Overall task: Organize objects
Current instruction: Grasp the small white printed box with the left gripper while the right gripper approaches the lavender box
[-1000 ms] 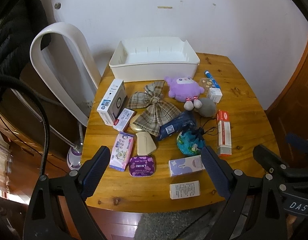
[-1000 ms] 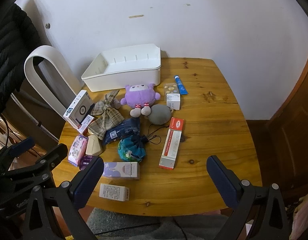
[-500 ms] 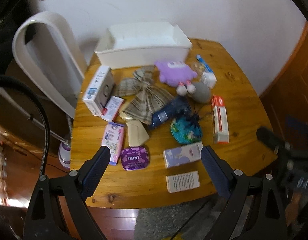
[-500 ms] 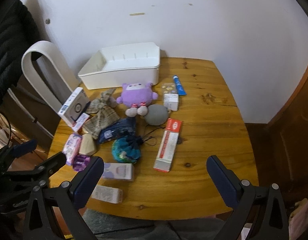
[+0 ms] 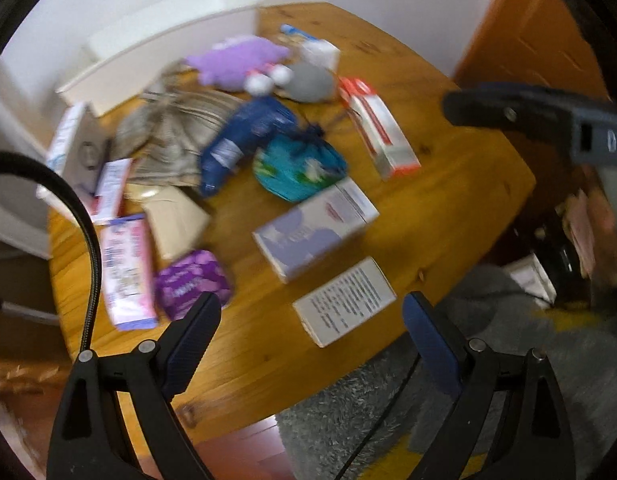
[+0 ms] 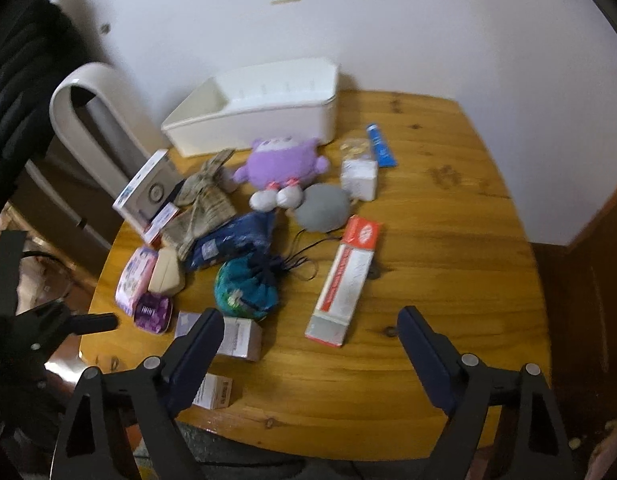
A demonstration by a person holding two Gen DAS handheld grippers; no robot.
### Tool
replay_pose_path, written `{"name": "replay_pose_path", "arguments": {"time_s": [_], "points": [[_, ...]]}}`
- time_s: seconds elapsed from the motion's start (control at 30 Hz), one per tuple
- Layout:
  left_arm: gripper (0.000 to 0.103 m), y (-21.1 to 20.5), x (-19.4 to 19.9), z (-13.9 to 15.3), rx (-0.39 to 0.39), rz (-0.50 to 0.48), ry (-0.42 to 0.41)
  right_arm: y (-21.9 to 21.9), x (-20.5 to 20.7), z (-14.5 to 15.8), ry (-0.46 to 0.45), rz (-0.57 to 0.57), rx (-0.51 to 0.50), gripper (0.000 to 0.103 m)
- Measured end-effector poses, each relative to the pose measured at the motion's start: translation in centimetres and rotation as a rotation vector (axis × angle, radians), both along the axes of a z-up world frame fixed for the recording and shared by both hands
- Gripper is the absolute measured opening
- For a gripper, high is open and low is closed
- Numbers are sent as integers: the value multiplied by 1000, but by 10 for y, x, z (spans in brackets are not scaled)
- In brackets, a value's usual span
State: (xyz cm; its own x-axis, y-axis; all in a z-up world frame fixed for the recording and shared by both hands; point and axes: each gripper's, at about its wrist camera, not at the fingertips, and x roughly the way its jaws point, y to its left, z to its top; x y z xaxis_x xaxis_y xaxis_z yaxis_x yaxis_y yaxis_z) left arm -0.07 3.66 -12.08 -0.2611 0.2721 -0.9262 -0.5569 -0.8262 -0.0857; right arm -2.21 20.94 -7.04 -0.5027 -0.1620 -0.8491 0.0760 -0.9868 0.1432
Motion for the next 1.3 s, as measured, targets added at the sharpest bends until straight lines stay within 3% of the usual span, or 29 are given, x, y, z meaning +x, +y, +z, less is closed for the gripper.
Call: {"name": "replay_pose_path", "arguments": {"time_s": [0.3, 0.6, 0.73, 0.83, 0.97, 1.13, 1.3], "points": [[92, 16, 8, -23, -9, -166, 14, 6, 5, -25, -76, 19, -55, 85], [60, 32, 9, -44, -47, -329, -3, 5, 8, -31, -91, 38, -55, 85], [54, 36, 10, -48, -65, -374, 22, 1, 9, -35, -93, 59, -35, 85], [53, 36, 5, -47, -47, -379, 25, -2, 10, -37, -81, 78, -14, 85], [38, 32, -3, -46, 10, -366, 24, -7, 11, -40, -66, 108, -1, 84], [37, 19, -4, -46, 70, -325, 15, -14, 14, -39, -30, 162, 24, 82], [37, 0, 1, -42, 113, -255, 16, -25, 11, -43, -8, 254, 39, 69]]}}
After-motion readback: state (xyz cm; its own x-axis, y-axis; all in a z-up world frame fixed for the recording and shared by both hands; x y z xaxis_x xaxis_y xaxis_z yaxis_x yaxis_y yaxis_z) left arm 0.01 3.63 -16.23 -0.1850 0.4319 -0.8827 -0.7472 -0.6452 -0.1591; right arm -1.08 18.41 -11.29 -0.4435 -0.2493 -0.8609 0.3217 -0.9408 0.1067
